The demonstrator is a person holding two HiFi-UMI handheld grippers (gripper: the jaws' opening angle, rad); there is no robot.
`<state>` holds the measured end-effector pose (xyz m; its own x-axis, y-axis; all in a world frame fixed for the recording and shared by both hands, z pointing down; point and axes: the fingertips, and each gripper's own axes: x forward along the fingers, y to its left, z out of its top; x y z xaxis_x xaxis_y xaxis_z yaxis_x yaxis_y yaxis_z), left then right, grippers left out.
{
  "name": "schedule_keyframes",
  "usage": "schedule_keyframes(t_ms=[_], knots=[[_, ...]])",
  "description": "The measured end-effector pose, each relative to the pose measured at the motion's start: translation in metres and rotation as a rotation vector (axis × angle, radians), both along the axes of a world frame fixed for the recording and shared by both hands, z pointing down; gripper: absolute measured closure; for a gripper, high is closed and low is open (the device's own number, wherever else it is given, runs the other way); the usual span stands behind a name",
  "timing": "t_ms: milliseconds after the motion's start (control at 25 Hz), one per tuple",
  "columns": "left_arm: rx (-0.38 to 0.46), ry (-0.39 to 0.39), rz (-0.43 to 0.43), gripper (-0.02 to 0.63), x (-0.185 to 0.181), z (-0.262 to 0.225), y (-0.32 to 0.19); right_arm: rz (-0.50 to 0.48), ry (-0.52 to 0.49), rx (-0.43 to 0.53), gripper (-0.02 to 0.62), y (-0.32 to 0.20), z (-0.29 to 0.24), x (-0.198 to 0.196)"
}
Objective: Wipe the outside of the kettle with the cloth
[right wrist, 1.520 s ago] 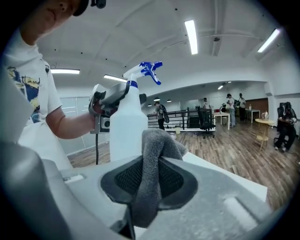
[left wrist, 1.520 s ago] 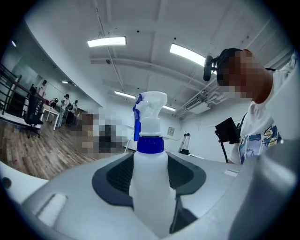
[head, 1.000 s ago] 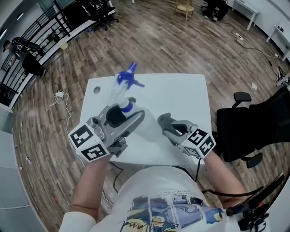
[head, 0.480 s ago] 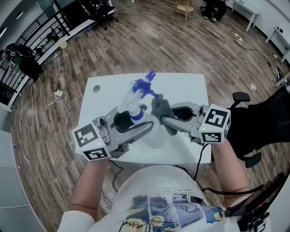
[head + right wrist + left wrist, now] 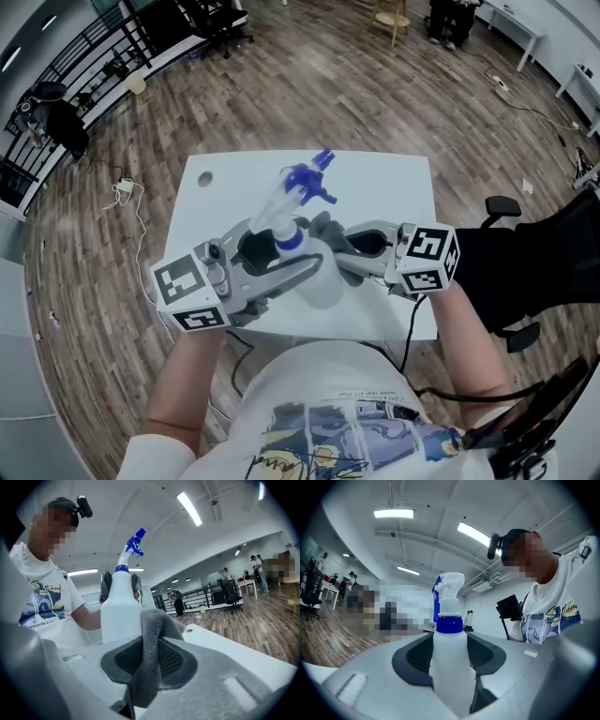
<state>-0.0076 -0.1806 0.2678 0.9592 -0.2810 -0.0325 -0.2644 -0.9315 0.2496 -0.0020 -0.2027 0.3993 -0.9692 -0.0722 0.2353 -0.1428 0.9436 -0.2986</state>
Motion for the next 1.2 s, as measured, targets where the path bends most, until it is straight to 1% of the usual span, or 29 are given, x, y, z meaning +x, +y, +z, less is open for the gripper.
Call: schedule_keyframes(t_ms=[280,600,680,920,1200], knots=[[0.01,0.005,-0.024,0.396,-0.003,0.001,-0.004,0.049,0.072,-0.067,0.517,0.01,0.056,0.009],[0.023,0.012,-0.029,0.396,-0.002,-0.001,-0.005,0.098,0.16,-0.151,0.517,0.02,0.108,0.023],[0.03,0.012,-0.032,0.396,-0.001,-0.002,-0.005,0.107,0.182,-0.169,0.517,0.024,0.118,0.021],[0.053,-0.004,-0.059,0.396,-0.003,0.003,-0.009,0.053,0.176,-0.179,0.517,0.044,0.119,0.001],[0.075,-0.047,-0.102,0.394,-0.006,0.013,-0.016,0.039,0.19,-0.174,0.517,0.062,0.12,0.003]])
